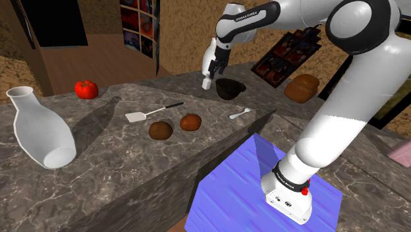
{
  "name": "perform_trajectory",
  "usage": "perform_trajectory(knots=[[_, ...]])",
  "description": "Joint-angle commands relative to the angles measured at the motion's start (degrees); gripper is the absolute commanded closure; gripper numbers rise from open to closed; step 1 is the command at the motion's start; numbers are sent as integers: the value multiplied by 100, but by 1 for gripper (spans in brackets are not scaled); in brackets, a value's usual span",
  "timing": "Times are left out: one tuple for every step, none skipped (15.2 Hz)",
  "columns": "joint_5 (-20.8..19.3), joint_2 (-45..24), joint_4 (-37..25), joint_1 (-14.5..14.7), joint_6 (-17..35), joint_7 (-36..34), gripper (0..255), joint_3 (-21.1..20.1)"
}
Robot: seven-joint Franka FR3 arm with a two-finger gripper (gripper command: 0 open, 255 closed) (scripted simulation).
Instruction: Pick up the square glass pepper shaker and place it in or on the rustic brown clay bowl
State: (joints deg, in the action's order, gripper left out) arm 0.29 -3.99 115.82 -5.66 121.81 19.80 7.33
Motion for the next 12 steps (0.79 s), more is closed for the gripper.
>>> perform_trajectory(knots=[[74,-382,-344,-51,113,186,0,30],[116,-588,-540,-79,159,270,0,35],[158,-795,-745,-108,197,351,0,38],[201,-1004,-959,-138,227,431,0,37],[243,-1214,-1182,-171,249,508,0,34],[284,-1427,-1416,-205,262,583,0,29],[323,-1643,-1662,-242,268,654,0,19],[360,-1861,-1918,-279,265,722,0,8],[359,-1863,-1920,-282,265,721,0,6],[366,-1901,-1898,-285,325,725,0,2],[372,-1939,-1875,-287,386,729,0,-1],[379,-1980,-1858,-289,444,733,0,-5]])
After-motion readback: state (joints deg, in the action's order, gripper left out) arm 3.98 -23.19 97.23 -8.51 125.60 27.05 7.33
